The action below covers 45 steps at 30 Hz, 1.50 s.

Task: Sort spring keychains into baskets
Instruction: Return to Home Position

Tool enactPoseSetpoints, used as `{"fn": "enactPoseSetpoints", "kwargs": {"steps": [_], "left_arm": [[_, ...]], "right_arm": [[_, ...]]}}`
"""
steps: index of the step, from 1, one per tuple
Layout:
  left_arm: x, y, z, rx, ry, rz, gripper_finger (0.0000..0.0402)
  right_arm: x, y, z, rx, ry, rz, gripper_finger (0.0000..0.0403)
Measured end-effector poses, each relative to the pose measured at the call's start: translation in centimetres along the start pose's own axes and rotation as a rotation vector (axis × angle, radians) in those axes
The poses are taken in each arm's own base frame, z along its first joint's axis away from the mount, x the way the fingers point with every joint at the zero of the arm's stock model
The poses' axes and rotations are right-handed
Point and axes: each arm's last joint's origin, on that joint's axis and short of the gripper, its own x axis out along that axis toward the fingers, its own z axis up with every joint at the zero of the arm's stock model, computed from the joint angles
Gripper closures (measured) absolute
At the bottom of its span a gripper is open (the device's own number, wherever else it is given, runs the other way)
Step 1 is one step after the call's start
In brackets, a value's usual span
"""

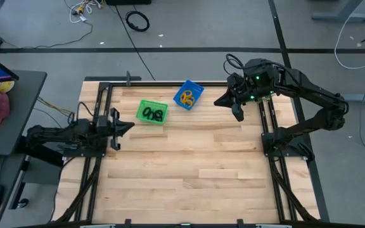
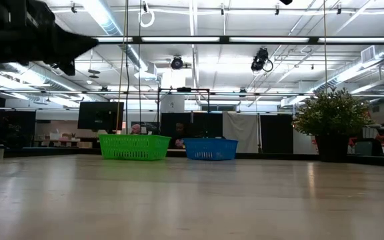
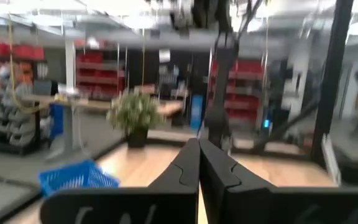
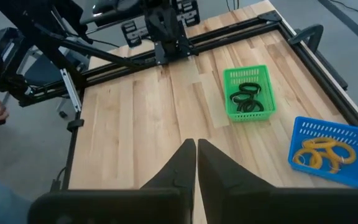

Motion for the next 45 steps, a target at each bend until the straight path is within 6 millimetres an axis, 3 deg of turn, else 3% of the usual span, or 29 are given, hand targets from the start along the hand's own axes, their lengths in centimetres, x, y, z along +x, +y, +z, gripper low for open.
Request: {"fn": "enactPoseSetpoints", "kwargs": {"steps": [7, 16, 34, 40, 45], "left_arm": [[-0.2, -0.1, -1.8, 0.028, 0.191, -0.069, 0.04], [-0.3, -0.6, -2.1, 0.027, 0.236, -0.241, 0.04], [-0.2, -0.5, -1.9, -0.033, 0.21, -0.216, 0.0399], [-0.2, -0.6, -1.7, -0.036, 0.191, -0.217, 0.0399], [-0.2, -0.6, -1.7, -0.037, 0.184, -0.216, 0.0399]], "right_arm": [[0.0, -0.1, -0.4, 0.01, 0.039, -0.006, 0.0382], [0.0, -0.1, -0.4, 0.011, 0.042, -0.007, 0.0382], [-0.6, 0.0, -0.8, -0.022, 0.047, -0.007, 0.0398], [0.9, -0.2, -3.2, -0.006, -0.03, 0.023, 0.0396], [3.2, 0.0, -7.3, 0.068, -0.181, 0.12, 0.04]]}}
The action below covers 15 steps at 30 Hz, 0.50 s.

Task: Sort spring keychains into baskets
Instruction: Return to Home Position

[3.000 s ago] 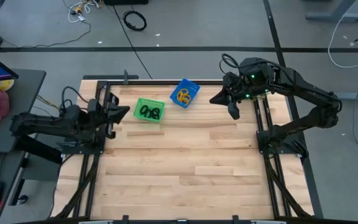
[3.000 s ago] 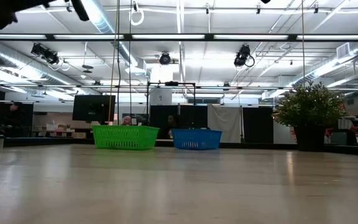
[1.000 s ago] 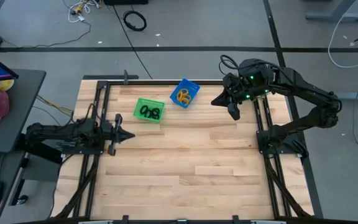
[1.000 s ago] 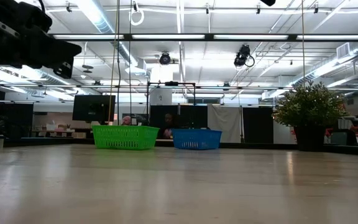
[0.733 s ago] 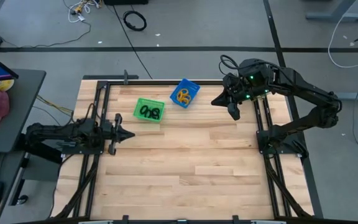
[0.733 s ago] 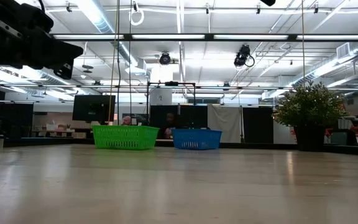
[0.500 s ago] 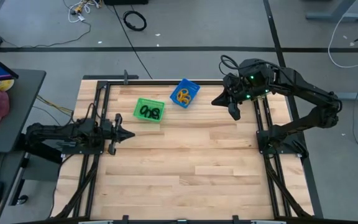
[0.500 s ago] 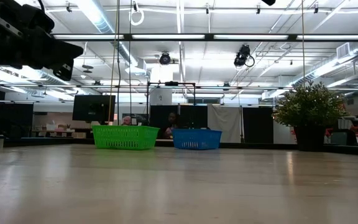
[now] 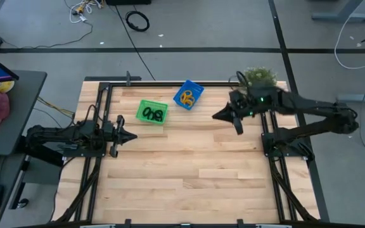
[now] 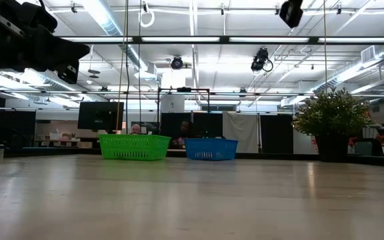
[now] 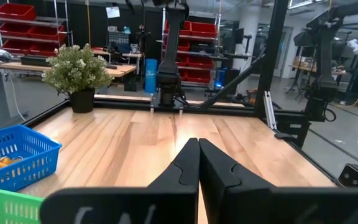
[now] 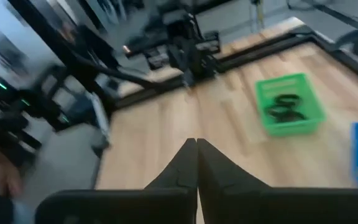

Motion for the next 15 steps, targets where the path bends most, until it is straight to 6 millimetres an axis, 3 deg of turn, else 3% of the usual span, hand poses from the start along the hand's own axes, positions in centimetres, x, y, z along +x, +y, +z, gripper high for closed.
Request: {"fn": "enactPoseSetpoints", "kwargs": {"steps": [8, 15], "left_arm": [[0.0, 0.0, 0.1, 0.0, -0.004, 0.0, 0.0399], [0.0, 0.0, 0.1, 0.0, -0.005, 0.0, 0.0399]], "right_arm": [[0.7, -0.2, -7.4, 0.107, -0.195, 0.087, 0.0401], [-1.2, -0.3, -11.1, 0.096, -0.26, 0.105, 0.0402]]}}
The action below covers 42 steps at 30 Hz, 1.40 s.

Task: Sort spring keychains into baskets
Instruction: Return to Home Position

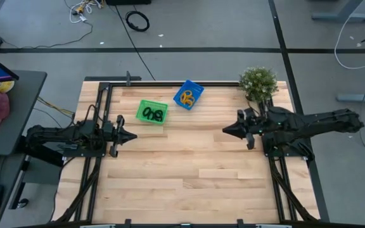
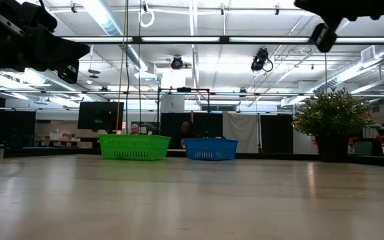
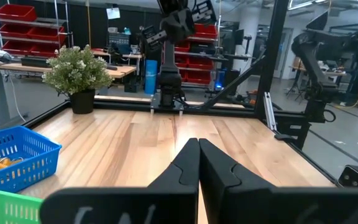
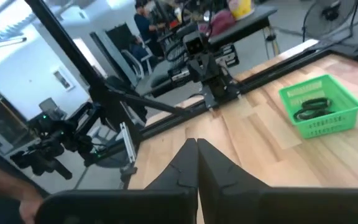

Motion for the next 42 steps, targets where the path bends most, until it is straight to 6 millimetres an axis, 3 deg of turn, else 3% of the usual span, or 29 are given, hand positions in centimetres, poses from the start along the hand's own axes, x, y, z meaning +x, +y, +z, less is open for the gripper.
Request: {"fn": "enactPoseSetpoints", "kwargs": {"steps": [15, 22, 32, 42], "left_arm": [[0.0, 0.0, 0.0, 0.0, -0.002, 0.0, 0.0399], [0.0, 0.0, 0.0, 0.0, -0.002, -0.001, 0.0399], [0.0, 0.0, 0.0, -0.001, -0.002, 0.001, 0.0399], [0.0, 0.0, 0.0, -0.001, -0.002, 0.002, 0.0399]], "right_arm": [[-6.7, -1.0, -2.6, -0.032, -0.218, 0.128, 0.0403], [-8.6, -1.3, -3.4, -0.097, -0.315, 0.184, 0.0403], [-8.4, -1.4, -4.1, -0.203, -0.251, 0.208, 0.0403], [-7.4, -2.2, -5.4, -0.232, -0.406, 0.267, 0.0403]]}}
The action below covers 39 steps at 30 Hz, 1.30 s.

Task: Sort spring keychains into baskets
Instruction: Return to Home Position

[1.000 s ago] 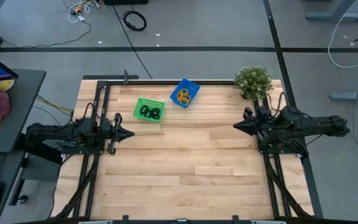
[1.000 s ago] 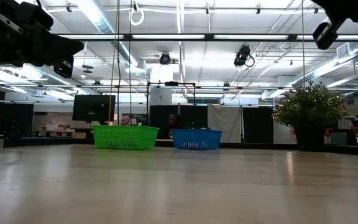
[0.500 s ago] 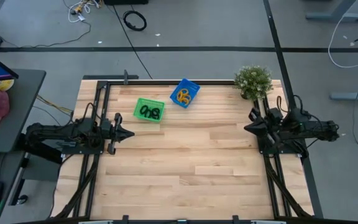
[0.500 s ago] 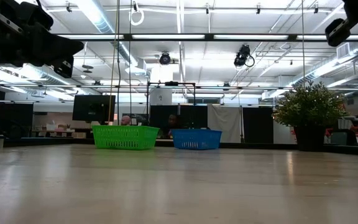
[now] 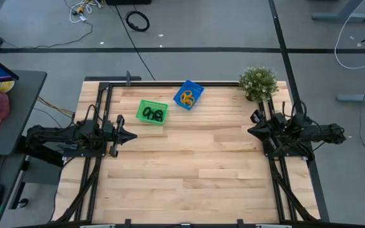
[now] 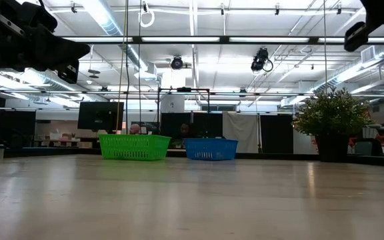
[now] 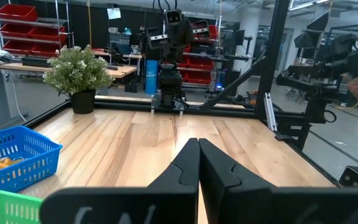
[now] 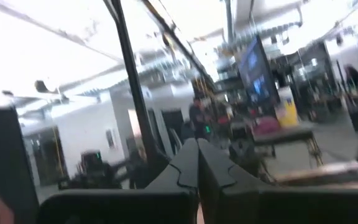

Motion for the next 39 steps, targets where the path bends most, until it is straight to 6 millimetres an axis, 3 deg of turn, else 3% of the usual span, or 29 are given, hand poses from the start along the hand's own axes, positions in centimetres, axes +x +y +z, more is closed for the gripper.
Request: {"fn": "enactPoseSetpoints", "kwargs": {"steps": [4, 9, 21, 39], "left_arm": [[0.0, 0.0, 0.0, 0.0, 0.0, 0.0, 0.0399], [0.0, 0.0, 0.0, 0.0, -0.001, 0.0, 0.0399], [0.0, 0.0, 0.0, 0.0, -0.001, 0.0, 0.0399], [0.0, 0.0, 0.0, 0.0, -0.001, 0.0, 0.0399]], "right_arm": [[-0.3, -0.5, -1.6, 0.028, -0.079, 0.024, 0.0403], [-0.2, -0.7, -2.2, 0.003, -0.019, -0.002, 0.0403], [-0.8, -1.6, -5.6, -0.084, 0.343, -0.083, 0.0403], [-0.7, -2.2, -6.4, -0.176, 0.418, -0.173, 0.0397]]}}
